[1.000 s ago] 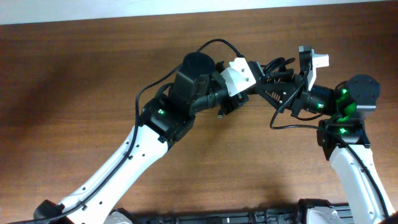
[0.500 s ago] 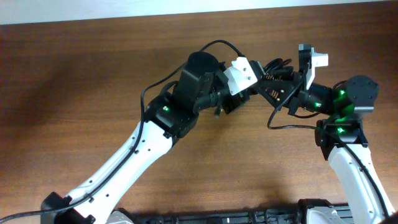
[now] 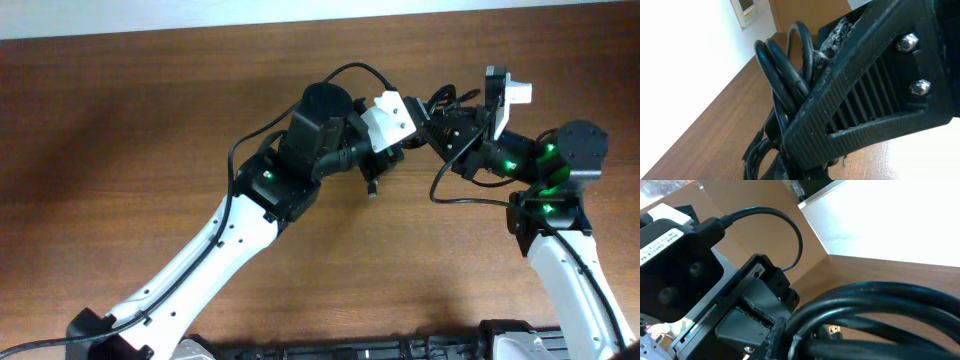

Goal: Untangle cables

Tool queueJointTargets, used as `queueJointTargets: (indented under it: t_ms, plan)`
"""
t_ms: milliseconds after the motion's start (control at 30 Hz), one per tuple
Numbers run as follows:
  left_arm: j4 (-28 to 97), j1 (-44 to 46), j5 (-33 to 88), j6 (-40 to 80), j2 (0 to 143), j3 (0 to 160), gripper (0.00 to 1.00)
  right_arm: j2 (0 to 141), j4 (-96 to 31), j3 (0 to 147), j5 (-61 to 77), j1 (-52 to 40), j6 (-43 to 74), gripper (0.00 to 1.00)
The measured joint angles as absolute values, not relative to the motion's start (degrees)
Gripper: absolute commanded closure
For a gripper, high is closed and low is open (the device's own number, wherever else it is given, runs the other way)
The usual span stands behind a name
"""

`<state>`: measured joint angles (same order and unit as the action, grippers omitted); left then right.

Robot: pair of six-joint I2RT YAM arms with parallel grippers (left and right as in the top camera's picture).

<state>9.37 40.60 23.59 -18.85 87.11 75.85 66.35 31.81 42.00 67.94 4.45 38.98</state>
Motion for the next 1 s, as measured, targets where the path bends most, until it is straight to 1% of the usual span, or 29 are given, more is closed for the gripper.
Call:
queueJointTargets:
  t_ms: [233,300,533,1000]
  plan:
    - [8.9,40.9,20.9,-17.8,87.1,75.9,1.0,66.3,31.8,42.0,67.1,4.4,38.8,0.89]
    - [8.9,40.6,21.0,-16.5,87.1,75.9,1.0,66.4,31.5,42.0,66.8,4.3,38.3,0.96]
    - [9.5,37.9,25.1,-10.6,86.3,75.5,1.0,66.6,29.6,42.4,65.8,3.3,37.0,0.96]
    - [9.2,36.8,27.4,-7.2,86.1,75.5,1.0,66.7,29.6,42.7,65.8,3.2,37.0,0.96]
